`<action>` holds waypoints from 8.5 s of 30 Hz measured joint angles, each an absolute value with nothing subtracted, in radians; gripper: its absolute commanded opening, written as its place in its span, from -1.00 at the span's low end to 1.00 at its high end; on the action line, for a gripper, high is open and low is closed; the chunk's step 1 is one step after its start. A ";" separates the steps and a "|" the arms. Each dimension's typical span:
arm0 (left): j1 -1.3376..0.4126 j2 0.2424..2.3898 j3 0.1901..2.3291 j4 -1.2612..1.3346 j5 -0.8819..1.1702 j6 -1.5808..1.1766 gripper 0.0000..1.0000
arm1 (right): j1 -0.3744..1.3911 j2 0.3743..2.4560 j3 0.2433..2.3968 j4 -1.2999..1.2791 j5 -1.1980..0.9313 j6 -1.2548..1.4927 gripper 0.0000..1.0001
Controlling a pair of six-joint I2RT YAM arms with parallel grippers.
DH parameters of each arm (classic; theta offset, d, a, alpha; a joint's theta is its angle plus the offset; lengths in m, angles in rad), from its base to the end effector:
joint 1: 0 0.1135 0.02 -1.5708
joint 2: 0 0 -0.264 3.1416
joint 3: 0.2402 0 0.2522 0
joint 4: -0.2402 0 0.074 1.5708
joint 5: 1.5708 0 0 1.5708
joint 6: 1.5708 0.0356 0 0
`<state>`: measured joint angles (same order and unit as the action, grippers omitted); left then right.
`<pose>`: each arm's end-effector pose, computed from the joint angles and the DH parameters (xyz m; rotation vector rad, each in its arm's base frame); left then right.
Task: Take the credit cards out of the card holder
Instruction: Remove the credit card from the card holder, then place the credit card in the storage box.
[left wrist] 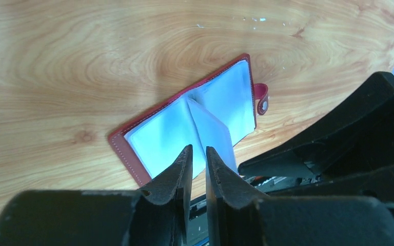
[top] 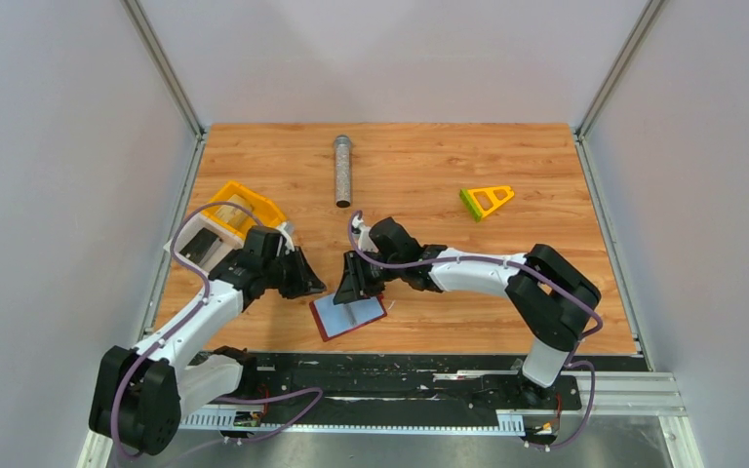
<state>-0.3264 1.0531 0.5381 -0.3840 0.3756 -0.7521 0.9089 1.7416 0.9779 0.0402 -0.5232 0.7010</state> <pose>0.1841 -0.0761 0.1906 -0.3821 2.5882 -0.8937 0.2084 0.2964 0.1782 -0.5809 2.5485 1.3251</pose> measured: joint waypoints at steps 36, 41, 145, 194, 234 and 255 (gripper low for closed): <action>-0.300 1.131 0.423 -0.333 0.435 -0.753 -0.76 | 0.918 1.853 1.070 -0.072 -0.443 0.651 -0.44; -0.300 1.142 0.413 -0.322 0.432 -0.753 -0.76 | 0.908 1.878 1.070 -0.071 -0.443 0.645 -0.45; -0.299 0.892 0.305 0.386 0.827 -1.178 -1.00 | 0.755 1.386 0.622 0.421 -0.613 0.976 -0.35; -0.327 1.127 0.580 0.024 1.103 -0.800 -0.11 | 0.666 1.569 1.052 -0.149 -1.040 0.442 -1.00; -0.313 0.880 0.467 0.376 0.805 -1.217 0.02 | 0.623 1.245 0.699 0.455 -0.533 1.076 -1.00; -0.313 0.835 0.445 0.381 0.730 -1.277 -0.93 | 0.623 1.234 0.684 0.469 -0.499 1.092 -0.99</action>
